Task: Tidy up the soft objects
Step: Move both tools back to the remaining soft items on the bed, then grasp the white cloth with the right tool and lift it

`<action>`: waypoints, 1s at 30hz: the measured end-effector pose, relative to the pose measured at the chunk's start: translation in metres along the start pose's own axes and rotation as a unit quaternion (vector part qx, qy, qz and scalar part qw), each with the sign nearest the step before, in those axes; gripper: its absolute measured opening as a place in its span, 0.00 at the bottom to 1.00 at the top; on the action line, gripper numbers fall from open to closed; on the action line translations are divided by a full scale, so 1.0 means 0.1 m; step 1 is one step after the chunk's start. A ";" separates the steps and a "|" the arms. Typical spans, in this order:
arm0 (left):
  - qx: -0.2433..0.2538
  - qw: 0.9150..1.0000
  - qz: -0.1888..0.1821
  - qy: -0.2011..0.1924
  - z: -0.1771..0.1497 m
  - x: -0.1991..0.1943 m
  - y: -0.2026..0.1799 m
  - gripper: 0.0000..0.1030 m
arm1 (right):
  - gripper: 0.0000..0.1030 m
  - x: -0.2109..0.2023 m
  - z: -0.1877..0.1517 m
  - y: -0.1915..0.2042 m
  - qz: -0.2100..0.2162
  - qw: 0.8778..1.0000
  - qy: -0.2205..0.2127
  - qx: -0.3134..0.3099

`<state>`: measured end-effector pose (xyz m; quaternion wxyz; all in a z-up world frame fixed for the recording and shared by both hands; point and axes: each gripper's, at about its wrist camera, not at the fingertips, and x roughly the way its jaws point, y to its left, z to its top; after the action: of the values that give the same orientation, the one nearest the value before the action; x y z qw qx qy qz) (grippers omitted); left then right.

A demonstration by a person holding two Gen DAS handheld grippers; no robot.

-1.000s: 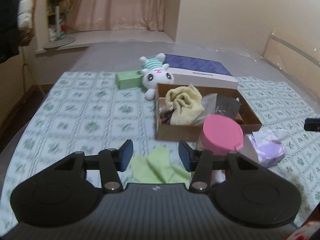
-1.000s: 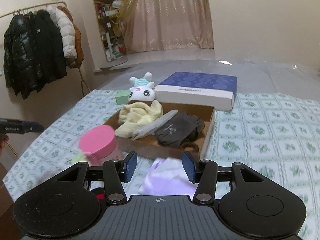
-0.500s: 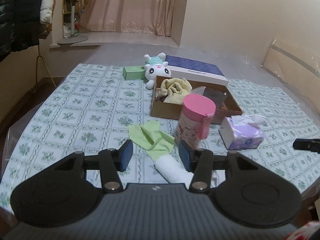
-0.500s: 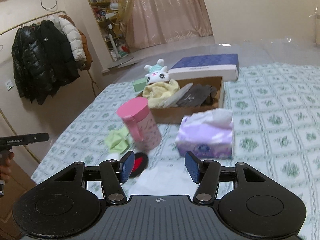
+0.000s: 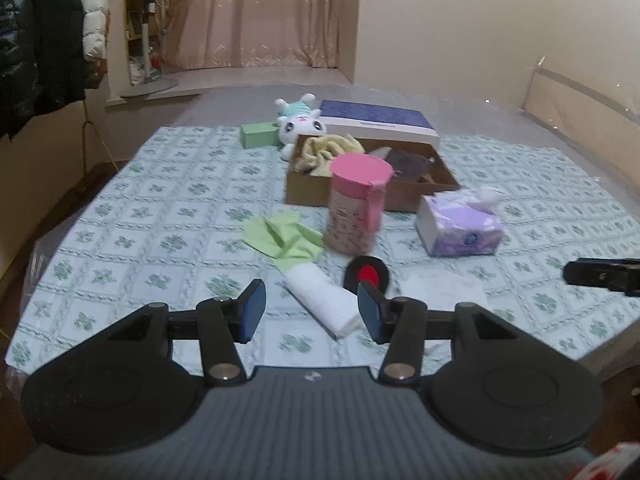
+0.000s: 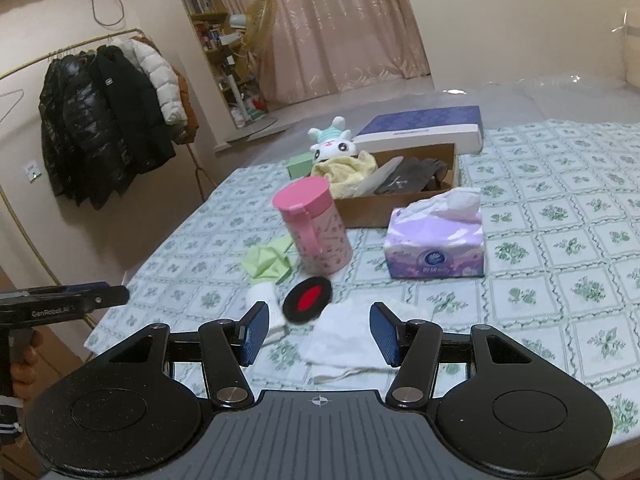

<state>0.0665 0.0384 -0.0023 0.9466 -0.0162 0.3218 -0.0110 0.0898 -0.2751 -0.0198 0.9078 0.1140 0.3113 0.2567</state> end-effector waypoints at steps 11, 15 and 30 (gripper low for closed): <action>0.012 1.000 -0.020 0.016 -0.21 -0.04 -0.26 0.47 | 0.56 -0.06 -0.19 0.23 -0.052 0.998 0.003 -0.047; 0.013 0.999 -0.029 0.021 -0.23 -0.03 -0.31 0.47 | 0.61 -0.06 -0.20 0.26 -0.050 0.998 -0.010 -0.046; 0.000 0.998 -0.029 0.056 -0.29 0.33 -0.32 0.47 | 0.61 0.16 -0.28 -0.05 -0.062 0.998 0.015 0.000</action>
<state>0.0745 0.0047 -0.0446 0.9265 -0.0248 0.3734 -0.0398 0.0850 -0.2695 -0.0511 0.9173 0.0905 0.3312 0.2014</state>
